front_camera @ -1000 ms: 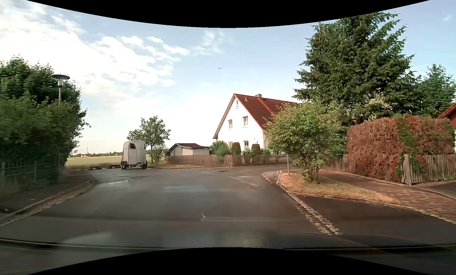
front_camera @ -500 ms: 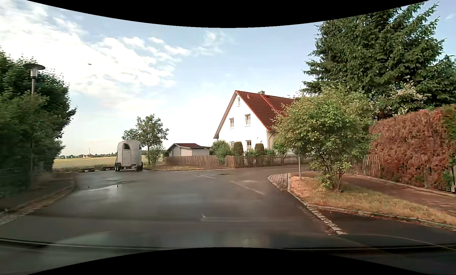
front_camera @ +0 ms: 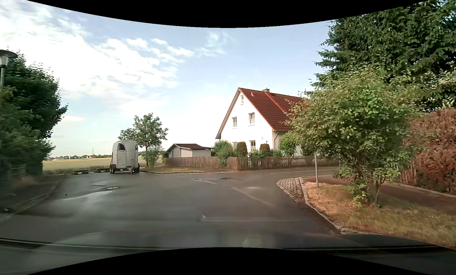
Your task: Follow the waypoints while adhering to traffic rules and regulations
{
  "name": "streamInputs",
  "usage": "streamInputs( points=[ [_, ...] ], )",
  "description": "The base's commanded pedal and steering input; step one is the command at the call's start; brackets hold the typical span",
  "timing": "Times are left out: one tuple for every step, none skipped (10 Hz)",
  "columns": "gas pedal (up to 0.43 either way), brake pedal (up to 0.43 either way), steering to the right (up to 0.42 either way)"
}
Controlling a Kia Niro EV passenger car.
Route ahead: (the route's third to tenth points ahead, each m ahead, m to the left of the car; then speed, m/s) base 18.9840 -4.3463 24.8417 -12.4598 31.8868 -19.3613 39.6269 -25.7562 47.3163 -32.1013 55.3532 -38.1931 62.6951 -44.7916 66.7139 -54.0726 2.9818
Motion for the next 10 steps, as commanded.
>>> streamInputs(
  points=[
    [0.000, 0.000, -0.036],
    [0.000, 0.000, -0.037],
    [0.000, 0.000, -0.036],
    [0.000, 0.000, -0.035],
    [0.000, 0.000, -0.035],
    [0.000, 0.018, -0.035],
    [0.000, 0.043, -0.035],
    [0.000, 0.067, -0.035],
    [0.000, 0.079, -0.034],
    [0.000, 0.091, -0.035]
  ],
)
